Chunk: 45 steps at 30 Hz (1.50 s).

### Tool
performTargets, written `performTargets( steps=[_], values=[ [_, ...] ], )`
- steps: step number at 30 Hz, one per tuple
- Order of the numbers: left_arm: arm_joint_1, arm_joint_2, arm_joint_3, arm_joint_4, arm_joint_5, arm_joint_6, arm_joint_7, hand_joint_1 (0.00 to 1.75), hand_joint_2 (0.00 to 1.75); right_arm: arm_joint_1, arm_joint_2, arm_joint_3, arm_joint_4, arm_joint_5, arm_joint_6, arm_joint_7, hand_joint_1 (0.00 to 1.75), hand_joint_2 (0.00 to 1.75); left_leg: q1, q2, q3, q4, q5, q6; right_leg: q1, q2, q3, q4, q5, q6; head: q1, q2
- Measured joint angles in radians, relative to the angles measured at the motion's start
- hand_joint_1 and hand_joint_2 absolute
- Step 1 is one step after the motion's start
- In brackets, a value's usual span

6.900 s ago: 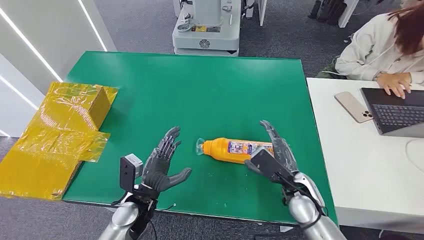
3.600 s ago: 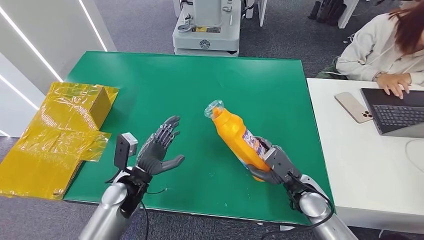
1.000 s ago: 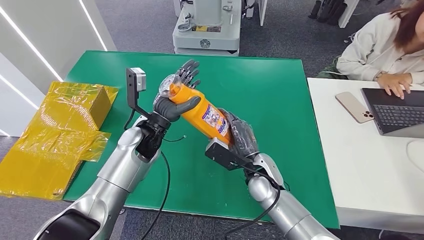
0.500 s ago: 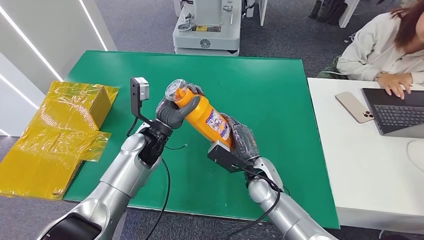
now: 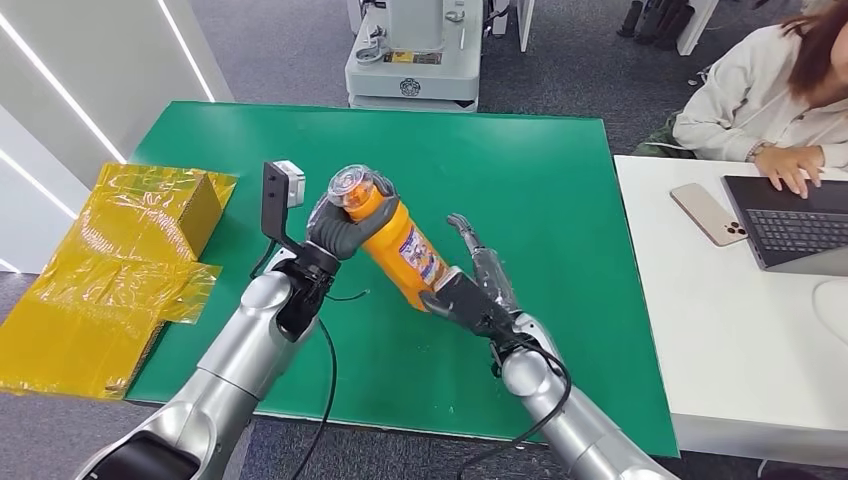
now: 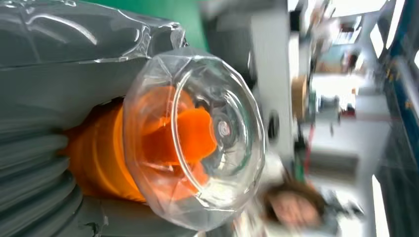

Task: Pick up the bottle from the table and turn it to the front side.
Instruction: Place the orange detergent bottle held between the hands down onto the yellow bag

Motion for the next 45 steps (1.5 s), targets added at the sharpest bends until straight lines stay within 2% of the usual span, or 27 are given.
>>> performTargets(
  steps=[3, 8, 11, 13, 15, 19, 21, 23, 27, 30, 32, 38, 41, 45],
  values=[
    [0.002, 0.015, 0.000, -0.006, -0.171, 0.128, -0.038, 1.75, 1.75, -0.001, -0.008, -0.008, -0.018, -0.054, 0.024, -0.006, 0.00, 1.75, 0.000, 0.000, 0.000, 0.000, 0.000, 0.000, 0.000, 0.000, 0.000, 0.000, 0.000, 0.000, 0.000, 0.000],
    [0.003, 0.046, -0.001, -0.021, -0.395, 0.251, -0.041, 1.75, 1.75, 0.006, -0.028, -0.015, -0.069, -0.102, 0.049, -0.013, 0.00, 1.75, 0.000, 0.000, 0.000, 0.000, 0.000, 0.000, 0.000, 0.000, 0.000, 0.000, 0.000, 0.000, 0.000, 0.000],
    [0.000, 0.070, -0.002, -0.024, -0.704, 0.468, -0.024, 1.75, 1.75, 0.035, -0.042, -0.025, -0.132, -0.095, 0.051, -0.005, 0.00, 1.75, 0.000, 0.001, 0.000, 0.000, 0.000, 0.000, 0.000, 0.001, 0.000, 0.000, 0.000, 0.000, 0.000, 0.000],
    [-0.006, 0.087, -0.004, -0.027, -0.930, 0.603, 0.011, 1.75, 1.75, 0.059, -0.053, -0.030, -0.179, -0.083, 0.052, 0.001, 0.00, 1.75, 0.000, 0.000, 0.000, 0.000, 0.000, 0.000, 0.000, 0.000, 0.000, 0.000, 0.000, 0.000, 0.000, 0.000],
    [-0.010, 0.106, -0.007, -0.031, -1.138, 0.689, 0.065, 1.75, 1.75, 0.079, -0.064, -0.032, -0.223, -0.078, 0.052, 0.001, 0.00, 1.75, 0.000, 0.000, 0.000, 0.000, 0.000, 0.000, 0.000, 0.000, 0.000, 0.000, 0.000, 0.000, 0.000, 0.000],
    [-0.014, 0.149, -0.015, -0.052, -1.656, 0.780, 0.224, 1.75, 1.75, 0.113, -0.089, -0.038, -0.308, -0.082, 0.042, -0.020, 0.00, 1.75, 0.000, 0.001, 0.000, 0.000, 0.000, 0.000, 0.000, 0.001, 0.000, 0.000, 0.000, 0.000, 0.000, 0.000],
    [-0.025, 0.179, -0.033, -0.059, -1.787, 0.790, 0.300, 1.75, 1.75, 0.132, -0.100, -0.043, -0.349, -0.086, 0.029, -0.031, 0.00, 1.75, 0.000, 0.001, 0.000, 0.000, 0.000, 0.000, 0.000, 0.001, 0.000, 0.000, 0.000, 0.000, 0.000, 0.000],
    [-0.048, 0.212, -0.076, -0.058, -1.805, 0.790, 0.388, 1.75, 1.75, 0.153, -0.111, -0.049, -0.387, -0.086, 0.016, -0.038, 0.00, 1.75, 0.000, 0.001, 0.000, 0.000, 0.000, 0.000, 0.000, 0.001, -0.001, 0.000, 0.000, 0.000, 0.000, 0.000],
    [-0.107, 0.277, -0.212, -0.032, -1.804, 0.790, 0.556, 1.75, 1.75, 0.200, -0.129, -0.058, -0.448, -0.085, -0.006, -0.047, 0.00, 1.75, 0.000, 0.001, 0.000, 0.000, 0.000, 0.000, 0.000, 0.001, 0.000, 0.000, 0.000, 0.000, 0.000, 0.000],
    [-0.131, 0.307, -0.306, 0.003, -1.804, 0.790, 0.647, 1.75, 1.75, 0.237, -0.143, -0.068, -0.488, -0.091, -0.010, -0.051, 0.00, 1.75, 0.000, 0.001, 0.000, 0.000, 0.000, 0.000, 0.000, 0.001, 0.000, 0.000, 0.000, 0.000, 0.000, 0.000],
    [-0.135, 0.315, -0.331, 0.034, -1.804, 0.790, 0.658, 1.75, 1.75, 0.266, -0.150, -0.080, -0.514, -0.108, -0.007, -0.051, 0.00, 1.75, 0.000, 0.002, 0.000, 0.000, 0.000, 0.000, 0.000, 0.002, 0.000, 0.000, 0.000, 0.000, 0.000, 0.000],
    [-0.126, 0.324, -0.333, 0.138, -1.804, 0.790, 0.628, 1.75, 1.75, 0.347, -0.172, -0.112, -0.583, -0.129, -0.004, -0.055, 0.00, 1.75, 0.000, 0.002, 0.000, 0.000, -0.001, 0.000, 0.000, 0.002, -0.001, -0.001, 0.000, 0.000, 0.000, 0.000],
    [-0.108, 0.323, -0.320, 0.220, -1.803, 0.791, 0.621, 1.75, 1.75, 0.384, -0.179, -0.131, -0.609, -0.135, -0.004, -0.062, 0.00, 1.75, 0.000, 0.003, 0.000, 0.000, -0.001, 0.000, 0.000, 0.003, -0.001, -0.001, 0.000, 0.000, 0.000, 0.000],
    [-0.068, 0.323, -0.279, 0.326, -1.803, 0.791, 0.652, 1.75, 1.75, 0.430, -0.183, -0.156, -0.638, -0.139, -0.006, -0.066, 0.00, 1.75, 0.000, 0.004, 0.000, -0.001, -0.001, 0.000, 0.000, 0.004, -0.001, -0.001, 0.000, 0.000, 0.000, 0.000]
  ],
)
